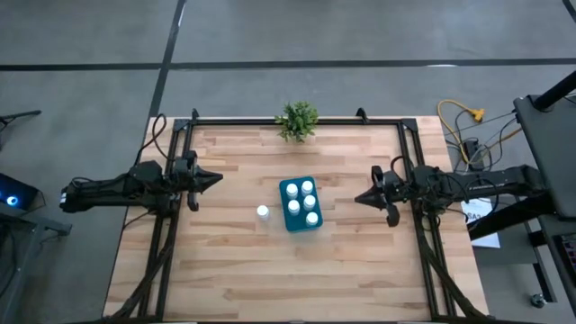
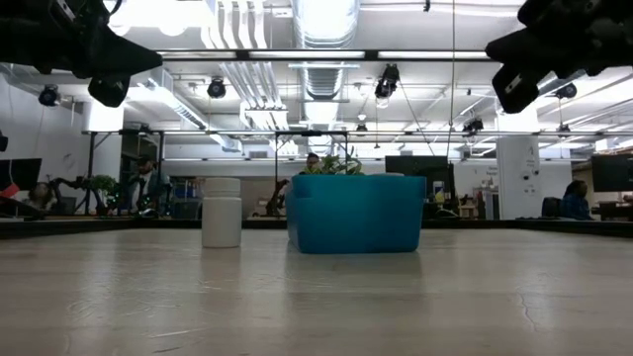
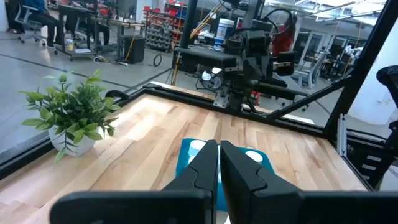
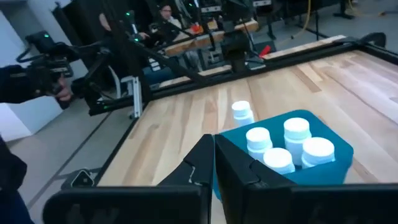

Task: Pick and place pill bottles into a basket
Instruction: Put the white medicine bottle into the blue bin

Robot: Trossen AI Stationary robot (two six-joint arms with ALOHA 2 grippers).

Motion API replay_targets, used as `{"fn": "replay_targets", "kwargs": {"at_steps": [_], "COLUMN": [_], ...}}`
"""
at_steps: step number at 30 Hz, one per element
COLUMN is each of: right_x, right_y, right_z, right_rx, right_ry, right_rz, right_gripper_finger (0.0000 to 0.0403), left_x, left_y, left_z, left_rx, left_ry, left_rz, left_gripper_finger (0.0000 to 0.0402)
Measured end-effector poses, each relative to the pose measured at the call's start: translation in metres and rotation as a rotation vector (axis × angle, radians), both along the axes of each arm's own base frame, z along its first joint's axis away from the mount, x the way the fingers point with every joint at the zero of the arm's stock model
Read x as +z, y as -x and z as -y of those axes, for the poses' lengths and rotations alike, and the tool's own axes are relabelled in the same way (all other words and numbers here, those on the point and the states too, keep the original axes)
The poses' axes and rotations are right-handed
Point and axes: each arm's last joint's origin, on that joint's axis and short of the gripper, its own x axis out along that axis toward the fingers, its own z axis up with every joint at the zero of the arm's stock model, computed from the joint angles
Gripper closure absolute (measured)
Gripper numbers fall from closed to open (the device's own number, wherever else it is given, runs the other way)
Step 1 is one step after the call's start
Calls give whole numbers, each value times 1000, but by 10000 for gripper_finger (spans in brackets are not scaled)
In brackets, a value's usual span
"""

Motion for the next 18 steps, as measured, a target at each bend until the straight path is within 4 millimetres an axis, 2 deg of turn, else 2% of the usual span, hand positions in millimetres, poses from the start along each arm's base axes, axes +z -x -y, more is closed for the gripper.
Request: {"fn": "replay_targets", "kwargs": {"at_steps": [14, 18], "right_x": [-32, -36], "right_y": [15, 16], "right_z": [1, 1], "right_rx": [-11, -14], "right_ry": [-4, -18], "right_rz": [227, 201], "right_gripper_finger": [395, 395], "left_x": [0, 0], "left_y": [0, -1], "left_z": [1, 1], "left_rx": [-30, -50], "left_ry": [1, 2], "left_rz": [-1, -6], "left_gripper_finger": [402, 402]}}
